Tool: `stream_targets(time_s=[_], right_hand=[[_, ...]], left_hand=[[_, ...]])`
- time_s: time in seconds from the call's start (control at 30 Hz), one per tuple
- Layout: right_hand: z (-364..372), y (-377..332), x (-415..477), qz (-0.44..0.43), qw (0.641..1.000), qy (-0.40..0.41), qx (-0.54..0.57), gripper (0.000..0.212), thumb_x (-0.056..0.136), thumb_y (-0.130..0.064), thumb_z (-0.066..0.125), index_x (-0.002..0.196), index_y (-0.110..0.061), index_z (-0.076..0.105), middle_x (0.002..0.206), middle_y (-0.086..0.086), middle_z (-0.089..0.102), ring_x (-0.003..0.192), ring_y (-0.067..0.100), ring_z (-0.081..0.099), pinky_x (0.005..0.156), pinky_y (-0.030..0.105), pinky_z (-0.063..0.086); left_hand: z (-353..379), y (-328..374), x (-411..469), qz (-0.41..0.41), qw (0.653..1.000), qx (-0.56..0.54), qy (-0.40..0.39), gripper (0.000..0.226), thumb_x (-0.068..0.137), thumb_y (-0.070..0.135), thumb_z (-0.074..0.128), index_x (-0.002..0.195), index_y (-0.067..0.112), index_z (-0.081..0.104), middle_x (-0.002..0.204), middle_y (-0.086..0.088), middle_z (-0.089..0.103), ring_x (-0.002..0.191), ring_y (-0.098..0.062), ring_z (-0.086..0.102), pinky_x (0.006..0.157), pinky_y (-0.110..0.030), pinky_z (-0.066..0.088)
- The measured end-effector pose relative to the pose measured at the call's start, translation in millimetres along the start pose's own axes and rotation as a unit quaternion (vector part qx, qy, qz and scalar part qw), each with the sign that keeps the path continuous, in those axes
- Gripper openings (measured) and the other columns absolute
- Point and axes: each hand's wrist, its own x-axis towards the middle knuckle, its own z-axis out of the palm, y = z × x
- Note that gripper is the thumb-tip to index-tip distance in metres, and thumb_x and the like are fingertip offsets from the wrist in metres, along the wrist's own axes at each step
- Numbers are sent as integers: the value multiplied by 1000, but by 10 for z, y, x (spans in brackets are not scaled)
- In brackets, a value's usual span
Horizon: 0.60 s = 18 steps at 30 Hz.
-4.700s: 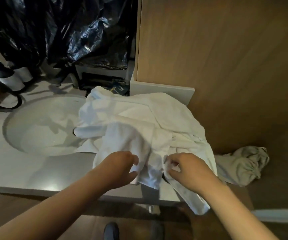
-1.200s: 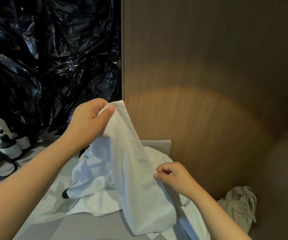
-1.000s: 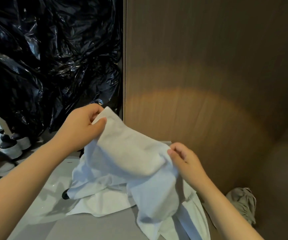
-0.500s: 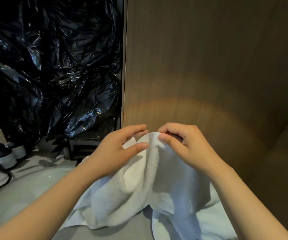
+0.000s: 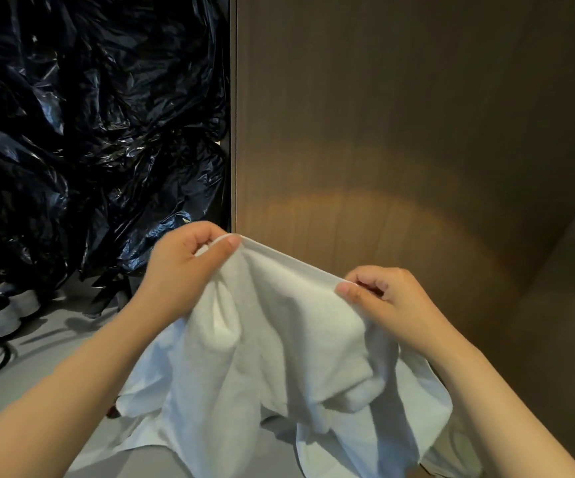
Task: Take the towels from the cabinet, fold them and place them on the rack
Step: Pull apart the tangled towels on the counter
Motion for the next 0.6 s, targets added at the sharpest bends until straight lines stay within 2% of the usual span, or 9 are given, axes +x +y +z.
stream_targets(time_s=[0.1,0.2,0.27,0.33,0.4,0.47,0.53,0.6], right_hand=[[-9,133,-102,35,999,-12,3,31,94,-41,59,72,-20,63,69,0,61,63,16,57,59,34,45],[33,112,-97,33,999,0,-12,32,94,-47,52,75,-22,59,71,1,59,65,18,57,63,44,48],[43,56,-76,9,999,16,-40,31,96,-51,44,81,-27,57,72,-3,60,66,16,58,64,46,51],[50,-20,-56,-28,995,22,-90,27,97,-50,41,88,-31,56,75,-8,62,69,12,60,65,42,52],[66,-106,-32,-69,989,30,-130,22,99,-46,42,92,-32,57,79,-14,62,72,9,61,65,34,53],[78,-191,4,-110,981,39,-156,22,101,-42,43,92,-29,59,77,-15,60,69,7,57,62,27,49],[80,-274,35,-145,974,41,-169,22,101,-39,47,91,-26,60,74,-16,56,66,4,51,59,23,43],[73,-341,57,-157,974,33,-162,20,101,-36,51,92,-24,64,77,-16,58,68,4,51,61,24,44]], left_hand=[[-62,-123,47,-24,998,44,39,23,90,27,64,68,20,64,66,7,61,62,5,53,59,-18,38],[-17,-178,26,-18,993,113,13,20,90,30,63,71,22,64,70,9,62,69,-1,56,60,-19,37],[3,-173,-12,-18,980,197,-30,11,88,37,65,89,27,69,91,13,66,83,-9,59,66,-21,38],[17,-152,-74,-8,967,249,-50,38,84,42,70,118,26,66,121,10,62,104,-13,59,80,-21,38],[59,-65,-146,46,976,207,-52,48,81,39,73,126,25,63,133,12,56,114,-4,54,90,-10,34],[159,72,-234,94,982,138,-84,45,82,33,73,125,28,63,130,19,55,111,7,51,89,4,30],[284,179,-293,102,983,85,-129,47,85,30,70,130,32,59,129,24,53,113,7,50,89,3,33],[377,276,-301,88,980,50,-169,48,89,33,65,135,37,53,131,24,55,114,8,52,95,-7,38]])
